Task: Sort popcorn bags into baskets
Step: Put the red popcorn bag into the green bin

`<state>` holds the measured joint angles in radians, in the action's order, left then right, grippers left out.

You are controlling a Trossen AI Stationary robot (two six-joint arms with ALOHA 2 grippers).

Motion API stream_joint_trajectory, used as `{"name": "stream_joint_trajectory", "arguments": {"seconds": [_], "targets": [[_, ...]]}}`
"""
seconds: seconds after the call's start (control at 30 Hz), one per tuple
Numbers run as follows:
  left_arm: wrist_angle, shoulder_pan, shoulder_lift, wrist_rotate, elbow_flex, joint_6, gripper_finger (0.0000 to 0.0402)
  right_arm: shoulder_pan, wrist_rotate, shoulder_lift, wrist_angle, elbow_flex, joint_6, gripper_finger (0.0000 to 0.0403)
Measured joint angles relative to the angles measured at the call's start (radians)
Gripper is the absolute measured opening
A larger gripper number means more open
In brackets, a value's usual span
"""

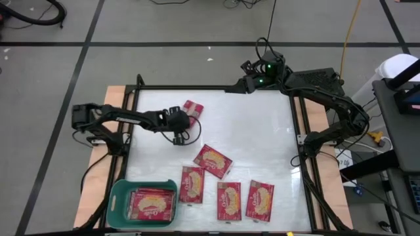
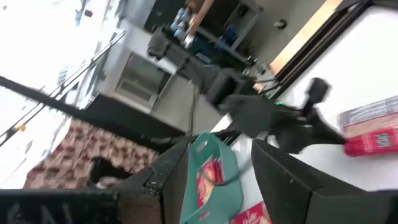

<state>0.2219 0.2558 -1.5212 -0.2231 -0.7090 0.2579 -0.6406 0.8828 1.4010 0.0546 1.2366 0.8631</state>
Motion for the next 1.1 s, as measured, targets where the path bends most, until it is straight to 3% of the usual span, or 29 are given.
{"name": "stream_joint_trajectory", "arguments": {"seconds": [0.2, 0.33, 0.53, 0.8, 1.1], "targets": [[-0.009, 0.001, 0.192, 0.098, -0.001, -0.163, 0.0004, 0.067, -0.157, -0.017, 0.001, 0.000, 0.017, 0.0169], [-0.015, 0.001, 0.328, 0.199, -0.001, -0.335, 0.0003, 0.145, -0.298, -0.020, 0.001, 0.000, 0.016, 0.0169], [-0.083, 0.003, 0.465, 0.333, -0.001, -0.640, 0.0002, 0.235, -0.408, -0.064, -0.060, 0.000, 0.042, 0.0169], [-0.180, 0.004, 0.587, 0.434, -0.002, -0.857, 0.0001, 0.367, -0.668, -0.154, -0.164, 0.000, 0.037, 0.0169], [-0.317, -0.011, 0.640, 0.529, -0.002, -1.006, 0.0001, 0.634, -1.009, -0.147, -0.173, 0.000, 0.062, 0.0169]]}}
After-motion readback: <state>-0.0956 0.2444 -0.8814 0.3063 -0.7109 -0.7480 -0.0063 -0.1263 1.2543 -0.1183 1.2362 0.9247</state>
